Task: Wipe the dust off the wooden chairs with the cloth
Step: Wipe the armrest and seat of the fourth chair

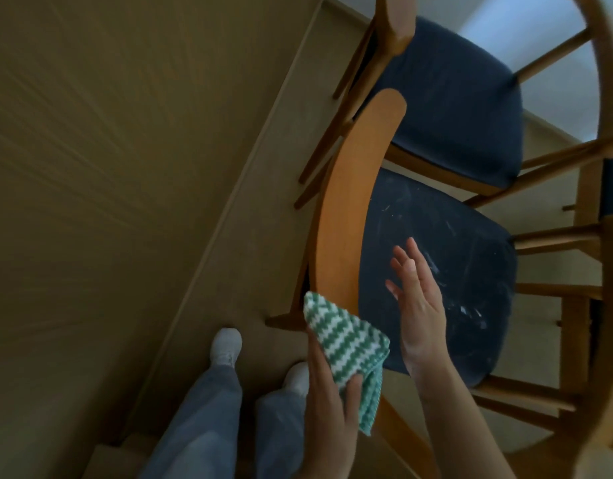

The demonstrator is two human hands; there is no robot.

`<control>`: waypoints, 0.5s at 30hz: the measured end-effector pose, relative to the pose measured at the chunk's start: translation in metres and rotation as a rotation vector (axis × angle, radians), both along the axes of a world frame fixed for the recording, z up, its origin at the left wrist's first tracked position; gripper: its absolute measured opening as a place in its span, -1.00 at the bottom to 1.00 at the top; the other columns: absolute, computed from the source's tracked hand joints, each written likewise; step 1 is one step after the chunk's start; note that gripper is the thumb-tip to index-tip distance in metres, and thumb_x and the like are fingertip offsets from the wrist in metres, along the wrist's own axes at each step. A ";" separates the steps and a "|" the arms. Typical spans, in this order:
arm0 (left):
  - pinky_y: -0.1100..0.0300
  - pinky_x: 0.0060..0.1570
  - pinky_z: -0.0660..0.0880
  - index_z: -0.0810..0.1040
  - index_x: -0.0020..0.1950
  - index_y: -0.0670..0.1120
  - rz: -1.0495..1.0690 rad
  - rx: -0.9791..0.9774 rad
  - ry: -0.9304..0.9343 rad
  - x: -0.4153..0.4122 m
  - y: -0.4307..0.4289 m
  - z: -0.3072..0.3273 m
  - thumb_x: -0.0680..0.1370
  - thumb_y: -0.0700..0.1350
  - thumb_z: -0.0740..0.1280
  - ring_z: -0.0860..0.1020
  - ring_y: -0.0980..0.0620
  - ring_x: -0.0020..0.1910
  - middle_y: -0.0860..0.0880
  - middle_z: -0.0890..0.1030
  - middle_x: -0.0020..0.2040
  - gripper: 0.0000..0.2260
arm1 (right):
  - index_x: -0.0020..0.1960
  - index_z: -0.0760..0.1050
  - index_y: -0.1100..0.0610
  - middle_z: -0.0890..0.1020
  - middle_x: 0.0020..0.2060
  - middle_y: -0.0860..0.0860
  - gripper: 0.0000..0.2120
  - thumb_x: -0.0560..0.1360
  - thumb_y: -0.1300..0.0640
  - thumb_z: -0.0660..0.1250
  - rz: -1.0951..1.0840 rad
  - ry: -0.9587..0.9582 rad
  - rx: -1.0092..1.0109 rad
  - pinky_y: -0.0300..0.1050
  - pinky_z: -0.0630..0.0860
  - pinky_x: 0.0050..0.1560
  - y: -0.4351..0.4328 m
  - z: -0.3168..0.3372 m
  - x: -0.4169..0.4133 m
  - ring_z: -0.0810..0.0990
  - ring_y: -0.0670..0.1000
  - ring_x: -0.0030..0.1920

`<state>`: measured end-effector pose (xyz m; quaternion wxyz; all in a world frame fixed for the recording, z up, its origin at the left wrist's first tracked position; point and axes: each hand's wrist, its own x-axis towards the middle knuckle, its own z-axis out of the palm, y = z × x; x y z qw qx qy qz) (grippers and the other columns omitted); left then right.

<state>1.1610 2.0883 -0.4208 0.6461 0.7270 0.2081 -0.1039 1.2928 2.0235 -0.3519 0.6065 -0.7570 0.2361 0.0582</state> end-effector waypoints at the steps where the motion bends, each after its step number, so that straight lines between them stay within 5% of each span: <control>1: 0.50 0.25 0.23 -0.18 0.40 0.46 0.026 0.015 0.020 -0.010 -0.008 0.002 0.45 0.47 -0.03 0.26 0.33 0.34 0.01 0.23 0.47 -0.43 | 0.45 0.24 -0.06 0.41 0.38 -0.08 -0.43 0.46 -0.14 0.12 0.002 -0.001 -0.007 -0.12 0.37 0.34 -0.003 0.001 -0.004 0.38 -0.15 0.35; 5: 0.53 0.22 0.24 -0.21 0.29 0.57 0.059 -0.013 0.079 -0.021 -0.018 0.007 0.36 0.55 -0.02 0.33 0.24 0.33 0.00 0.24 0.46 -0.43 | 0.46 0.23 -0.05 0.41 0.37 -0.07 -0.44 0.48 -0.12 0.11 0.003 -0.008 -0.030 -0.17 0.38 0.31 -0.014 0.005 -0.017 0.39 -0.15 0.35; 9: 0.15 0.35 0.33 -0.16 0.45 0.34 -0.038 -0.067 0.038 0.015 0.010 0.007 0.36 0.53 0.03 0.28 0.12 0.42 0.03 0.18 0.50 -0.26 | 0.45 0.24 -0.05 0.41 0.37 -0.08 -0.50 0.52 -0.08 0.11 0.006 -0.002 -0.020 -0.17 0.36 0.32 -0.022 0.009 -0.024 0.39 -0.15 0.35; 13: 0.33 0.22 0.33 0.03 0.53 -0.04 -0.065 0.084 -0.107 0.107 0.044 0.012 0.59 0.06 0.20 0.31 0.15 0.34 0.00 0.26 0.44 -0.42 | 0.44 0.25 -0.07 0.40 0.39 -0.08 -0.59 0.60 0.02 0.11 0.010 0.004 0.017 -0.14 0.33 0.37 -0.020 0.008 -0.021 0.38 -0.16 0.36; 15: 0.18 0.25 0.34 0.04 0.54 -0.09 -0.145 0.202 -0.149 0.157 0.054 0.012 0.59 -0.05 0.22 0.32 0.04 0.35 -0.08 0.26 0.45 -0.42 | 0.45 0.23 -0.07 0.39 0.39 -0.09 -0.59 0.61 0.03 0.11 0.028 0.007 0.024 -0.13 0.30 0.40 -0.017 0.006 -0.018 0.36 -0.16 0.37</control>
